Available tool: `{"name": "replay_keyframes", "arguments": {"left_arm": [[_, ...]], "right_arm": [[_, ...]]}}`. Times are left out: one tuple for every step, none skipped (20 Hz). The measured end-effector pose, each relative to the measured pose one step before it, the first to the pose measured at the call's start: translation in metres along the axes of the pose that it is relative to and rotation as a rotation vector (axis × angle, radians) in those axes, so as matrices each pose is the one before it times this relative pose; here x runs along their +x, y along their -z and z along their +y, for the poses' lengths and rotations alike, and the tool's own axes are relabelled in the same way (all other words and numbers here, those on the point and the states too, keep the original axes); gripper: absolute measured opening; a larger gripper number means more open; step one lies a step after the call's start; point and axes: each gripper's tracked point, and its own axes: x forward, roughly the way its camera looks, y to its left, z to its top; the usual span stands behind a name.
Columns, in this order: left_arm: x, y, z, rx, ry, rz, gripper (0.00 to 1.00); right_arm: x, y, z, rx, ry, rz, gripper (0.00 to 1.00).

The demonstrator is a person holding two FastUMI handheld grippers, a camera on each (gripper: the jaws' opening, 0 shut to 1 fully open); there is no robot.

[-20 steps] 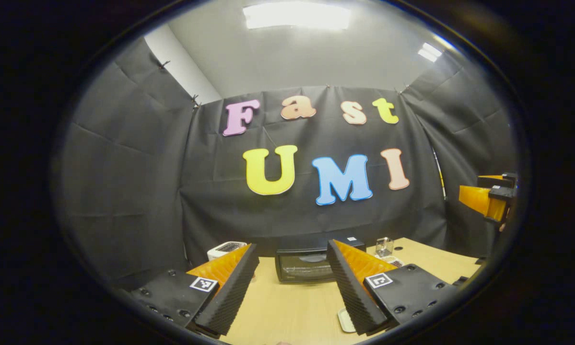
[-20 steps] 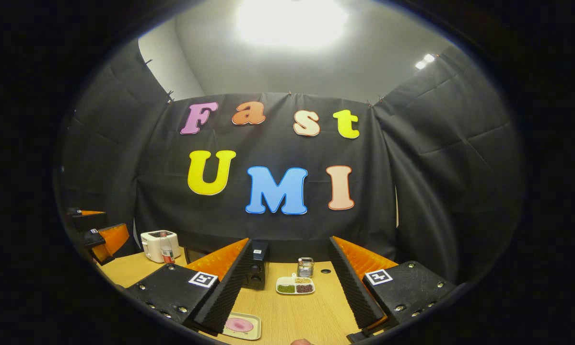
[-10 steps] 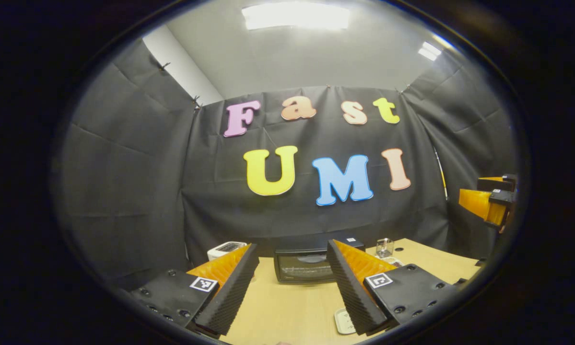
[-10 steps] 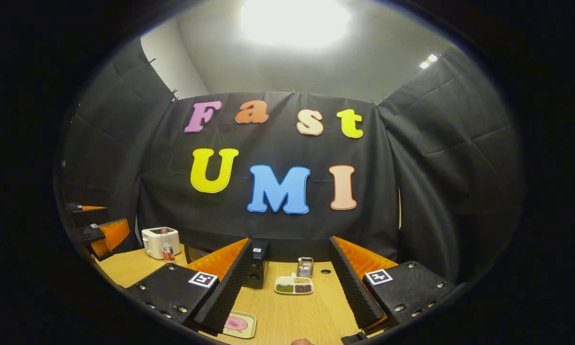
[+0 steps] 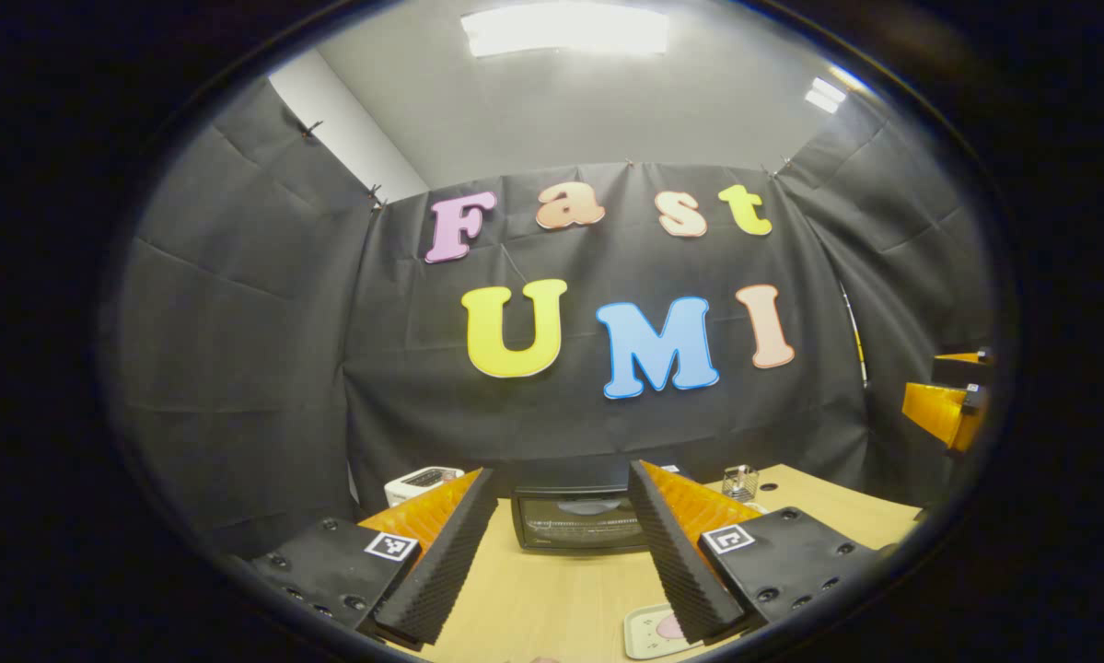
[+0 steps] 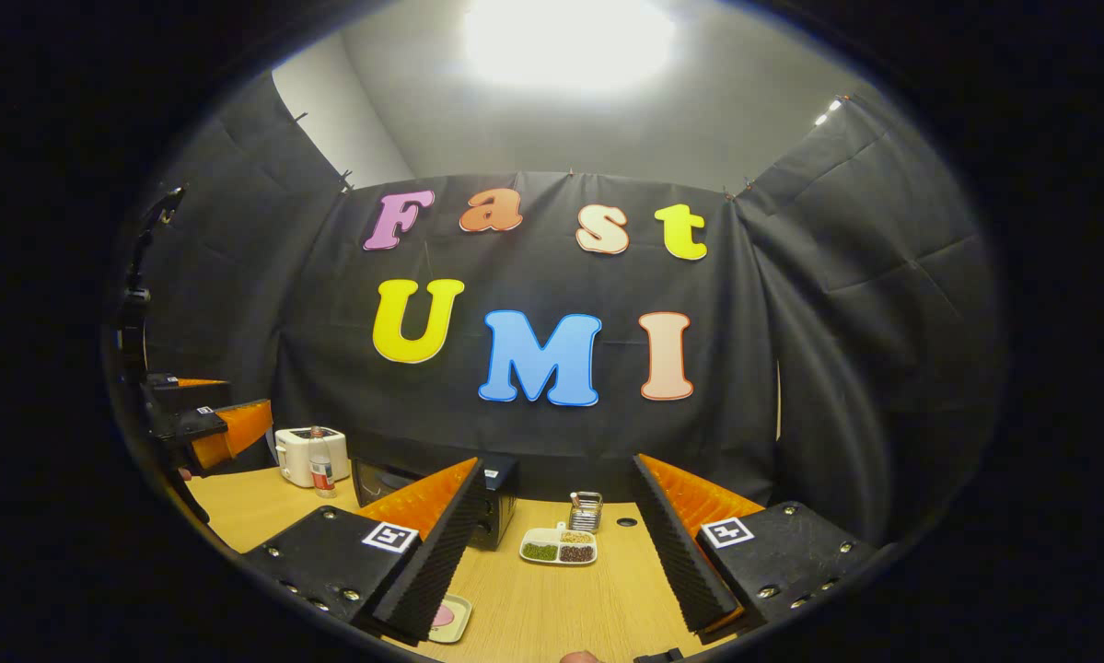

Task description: Open the electric oven with the left hand, put the food in, and close the electric oven.

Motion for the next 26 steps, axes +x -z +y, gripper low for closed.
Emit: {"name": "replay_keyframes", "arguments": {"left_arm": [[0.00716, 0.00170, -0.00366, 0.00204, 0.00777, 0.00331, 1.00], [0.00874, 0.00108, -0.00168, 0.00474, 0.00482, 0.00265, 1.00], [0.00690, 0.00076, -0.00114, 0.00516, 0.00318, 0.00112, 1.00], [0.00856, 0.00187, -0.00020, 0.00223, 0.00344, -0.00042, 1.00], [0.00922, 0.00124, -0.00091, -0.00165, 0.00540, -0.00041, 1.00], [0.01039, 0.00213, -0.00052, -0.00658, 0.00769, -0.00157, 1.00], [0.00946, 0.00097, -0.00226, -0.00746, 0.01132, -0.00244, 1.00], [0.01230, 0.00515, -0.00189, -0.00590, 0.01044, 0.00230, 0.97], [0.01180, 0.00484, -0.00142, -0.00257, 0.01158, 0.00824, 0.98], [0.01302, 0.00277, 0.00021, -0.00119, 0.01108, 0.00027, 1.00], [0.01221, 0.00184, 0.00108, 0.00220, 0.00857, -0.00051, 1.00], [0.01323, 0.00543, 0.00094, 0.00305, 0.00534, 0.00579, 1.00], [0.01176, 0.00623, 0.00159, -0.00141, 0.00730, 0.00939, 1.00], [0.01266, 0.00683, -0.00147, -0.00509, 0.01220, 0.00806, 1.00], [0.01117, 0.00575, 0.00029, -0.00242, 0.01029, 0.00904, 0.95], [0.01195, 0.00744, 0.00143, 0.00212, 0.00872, 0.00961, 0.90], [0.01150, 0.00733, 0.00129, 0.00365, 0.00813, 0.01142, 0.90], [0.01009, 0.00772, 0.00166, -0.00067, 0.00917, 0.01300, 0.90], [0.00996, 0.00536, 0.00049, -0.00604, 0.00930, 0.01124, 0.93], [0.00879, 0.00632, 0.00067, -0.00762, 0.00796, 0.01121, 0.97], [0.00936, 0.00481, 0.00057, -0.00616, 0.00656, 0.00951, 0.97], [0.00908, 0.00634, 0.00127, -0.00241, 0.00553, 0.00960, 0.97], [0.00917, 0.00573, 0.00070, -0.00005, 0.00699, 0.00987, 0.97], [0.00927, 0.00562, -0.00008, 0.00063, 0.00874, 0.01198, 1.00], [0.00920, 0.00579, -0.00037, 0.00067, 0.00914, 0.01015, 1.00], [0.00817, 0.00606, 0.00101, 0.00010, 0.00567, 0.00970, 0.97]], "right_arm": [[0.00176, 0.00311, 0.00014, 0.00947, 0.00126, 0.00843, 0.96], [0.00142, 0.00194, -0.00010, 0.00743, -0.00153, 0.00556, 0.96], [0.00276, 0.00139, -0.00111, -0.00009, 0.00242, 0.00326, 0.96], [0.00296, 0.00158, -0.00228, -0.00442, 0.00609, 0.00303, 0.96], [0.00376, 0.00247, -0.00084, -0.00354, 0.00585, 0.00292, 0.96], [0.00439, 0.00158, 0.00044, -0.00046, 0.00527, 0.00303, 0.96], [0.00427, 0.00085, 0.00083, -0.00061, 0.00903, 0.00070, 0.96], [0.00401, 0.00016, -0.00168, -0.00138, 0.01654, 0.00344, 0.96], [0.00356, 0.00133, -0.00034, 0.00243, 0.01484, 0.00588, 0.96], [0.00438, -0.00192, 0.00228, 0.00369, 0.00691, -0.00321, 0.96], [0.00540, -0.00120, 0.00301, -0.00347, 0.00656, -0.00665, 0.96], [0.00641, 0.00035, 0.00032, -0.00913, 0.01322, 0.00028, 0.96], [0.00511, 0.00283, 0.00090, -0.00678, 0.01197, 0.00797, 0.96], [0.00492, -0.00001, 0.00197, -0.00175, 0.01056, 0.00549, 0.96], [0.00359, -0.00133, 0.00151, -0.00030, 0.01297, -0.00142, 0.96], [0.00439, -0.00154, 0.00174, -0.00156, 0.01209, -0.00136, 0.96], [0.00371, 0.00136, 0.00141, -0.00453, 0.01128, 0.00142, 0.96], [0.00320, 0.00150, 0.00124, -0.00779, 0.00968, 0.00495, 0.96], [0.00280, 0.00210, 0.00061, -0.00840, 0.01109, 0.00723, 0.96], [0.00380, 0.00178, 0.00080, -0.00597, 0.01198, 0.00814, 0.96], [0.00214, 0.00134, 0.00079, -0.00286, 0.01063, 0.00756, 0.96], [0.00190, 0.00032, 0.00072, -0.00065, 0.01139, 0.00507, 0.96], [0.00232, 0.00044, 0.00133, -0.00201, 0.01220, 0.00329, 0.96], [0.00189, 0.00011, 0.00047, -0.00499, 0.01276, 0.00314, 0.96], [0.00140, 0.00204, 0.00049, -0.00662, 0.01263, 0.00490, 0.96], [0.00129, 0.00082, 0.00123, -0.00629, 0.01030, 0.00365, 0.96]]}}
